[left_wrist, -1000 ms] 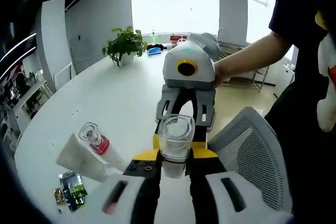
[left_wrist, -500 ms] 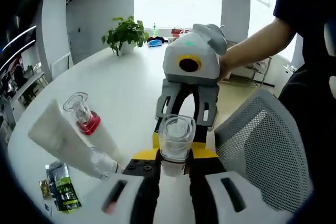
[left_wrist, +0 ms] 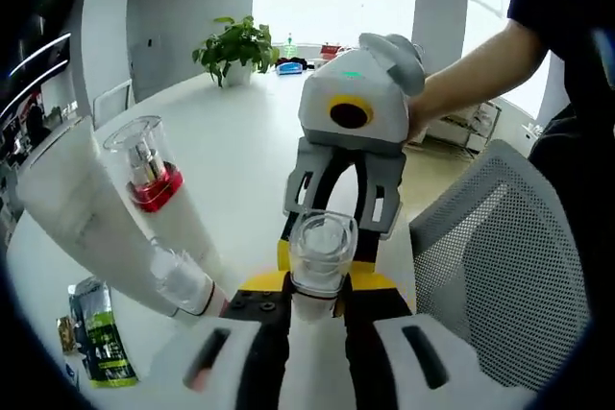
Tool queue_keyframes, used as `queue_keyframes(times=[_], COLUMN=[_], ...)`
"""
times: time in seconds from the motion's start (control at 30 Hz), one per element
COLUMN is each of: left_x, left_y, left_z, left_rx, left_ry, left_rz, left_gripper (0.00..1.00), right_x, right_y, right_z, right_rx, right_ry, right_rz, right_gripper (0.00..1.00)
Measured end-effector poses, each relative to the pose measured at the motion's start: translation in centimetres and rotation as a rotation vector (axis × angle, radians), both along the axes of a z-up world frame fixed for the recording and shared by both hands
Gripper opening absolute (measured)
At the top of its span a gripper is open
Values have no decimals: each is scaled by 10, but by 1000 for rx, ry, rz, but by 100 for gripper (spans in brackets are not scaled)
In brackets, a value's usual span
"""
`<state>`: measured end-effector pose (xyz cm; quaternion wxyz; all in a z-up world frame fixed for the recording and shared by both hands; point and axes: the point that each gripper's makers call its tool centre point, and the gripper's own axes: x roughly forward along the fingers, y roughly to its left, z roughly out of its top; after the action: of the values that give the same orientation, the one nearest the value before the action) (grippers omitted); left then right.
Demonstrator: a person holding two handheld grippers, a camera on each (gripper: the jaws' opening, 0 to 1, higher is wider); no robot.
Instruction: Arrange the skincare products in the storage area until every visible bottle or jar stands upright without overlapping.
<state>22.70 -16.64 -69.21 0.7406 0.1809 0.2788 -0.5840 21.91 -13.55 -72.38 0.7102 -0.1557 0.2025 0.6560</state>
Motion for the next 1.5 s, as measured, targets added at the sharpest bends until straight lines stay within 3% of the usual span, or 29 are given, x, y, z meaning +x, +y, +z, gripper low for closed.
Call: queue_keyframes(times=[0.27,0.47,0.83,1.17,1.5], left_x=[4,5,11,15,2], left_y=[-1,-3,2,22,37], left_z=[-4,-4,-3,6,-9], left_rx=[-16,-42,-76,-105,-89], left_ry=[2,-13,-6,-4,32], left_rz=[-8,-19,65,163,200], left_gripper=[19,18,17,17,16], right_x=[3,9,17,37,59], right_y=[-2,-4,-2,-4,-5], right_z=[-3,-5,-5,-4,-4], right_rx=[17,2,-10,-3,2], right_ry=[26,-7,-13,-17,-32], right_rz=[-12,-8,8,-2,8], right_gripper=[20,20,20,20,20])
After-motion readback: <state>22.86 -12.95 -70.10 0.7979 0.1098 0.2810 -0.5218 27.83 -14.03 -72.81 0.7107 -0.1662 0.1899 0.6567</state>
